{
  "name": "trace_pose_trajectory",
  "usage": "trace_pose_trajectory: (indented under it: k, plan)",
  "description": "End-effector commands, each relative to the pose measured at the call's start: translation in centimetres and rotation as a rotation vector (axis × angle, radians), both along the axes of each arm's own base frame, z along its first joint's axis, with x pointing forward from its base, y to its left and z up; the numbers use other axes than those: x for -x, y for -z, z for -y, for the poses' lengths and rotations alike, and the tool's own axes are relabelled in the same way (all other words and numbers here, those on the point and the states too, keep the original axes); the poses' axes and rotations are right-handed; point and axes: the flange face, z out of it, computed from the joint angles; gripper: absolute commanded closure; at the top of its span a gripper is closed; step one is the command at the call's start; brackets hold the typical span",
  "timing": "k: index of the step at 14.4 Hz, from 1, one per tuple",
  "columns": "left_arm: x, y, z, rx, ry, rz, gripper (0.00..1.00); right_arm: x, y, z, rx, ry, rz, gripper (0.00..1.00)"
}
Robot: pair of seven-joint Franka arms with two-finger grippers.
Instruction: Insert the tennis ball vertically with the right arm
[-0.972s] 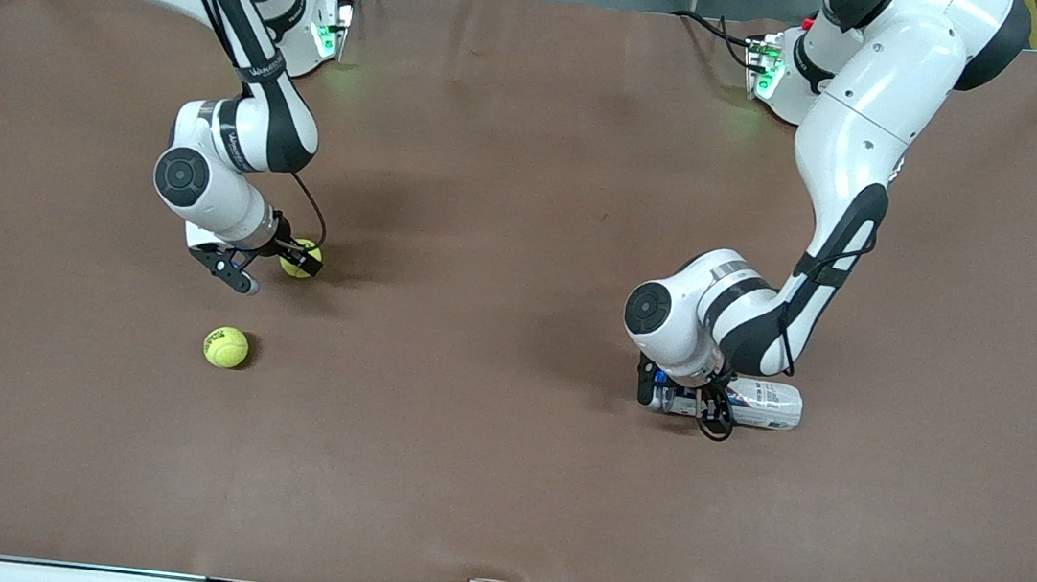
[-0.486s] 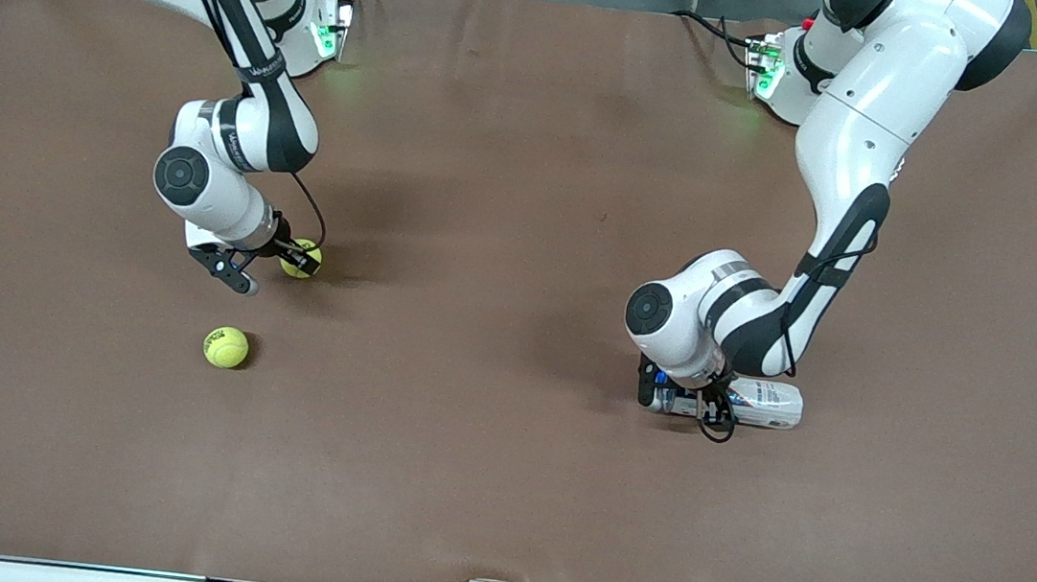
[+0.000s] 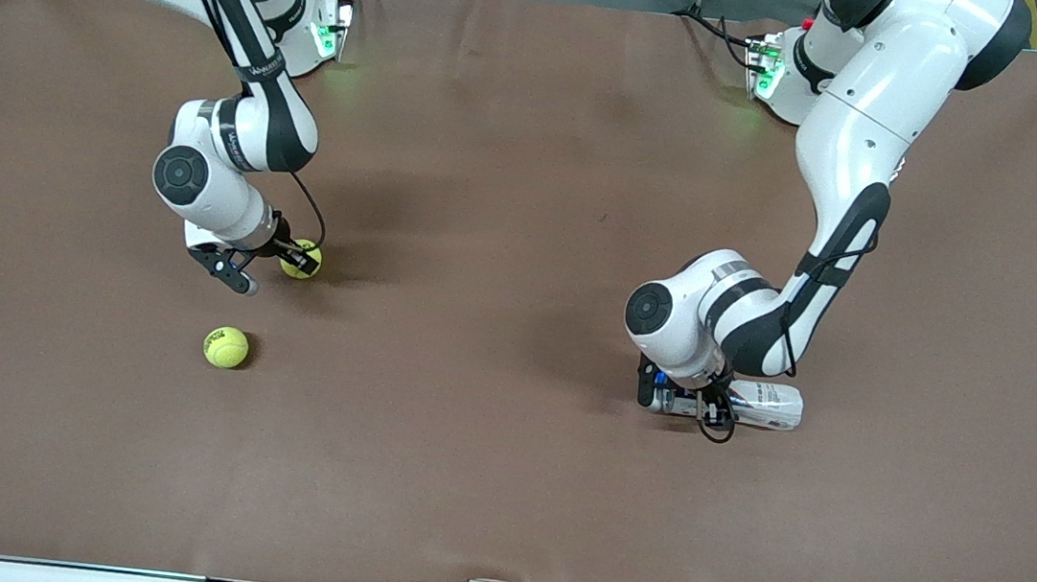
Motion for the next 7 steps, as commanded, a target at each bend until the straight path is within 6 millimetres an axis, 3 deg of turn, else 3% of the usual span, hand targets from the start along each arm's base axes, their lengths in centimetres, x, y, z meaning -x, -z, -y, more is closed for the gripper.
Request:
trace_pose_trajectory:
  k: [1, 4, 5, 7]
  plan:
    - [-0.5, -0.2, -0.1, 0.003, 0.017, 0.005, 0.41, 0.2, -0.7, -0.4, -0.015, 0.021, 0.015, 0.96]
    - [-0.5, -1.7, 0.8, 0.017, 0.019, 0.03, 0.41, -0.2, -1.5, -0.7, -0.015, 0.064, 0.025, 1.0]
    - [-1.1, -3.1, 1.2, 0.037, 0.012, 0.048, 0.41, -0.3, -1.7, -0.8, -0.016, 0.072, 0.029, 1.0]
    - [-1.6, -6.7, 3.8, 0.157, -0.024, 0.056, 0.42, -0.7, -2.3, -1.4, -0.018, 0.099, 0.039, 1.0]
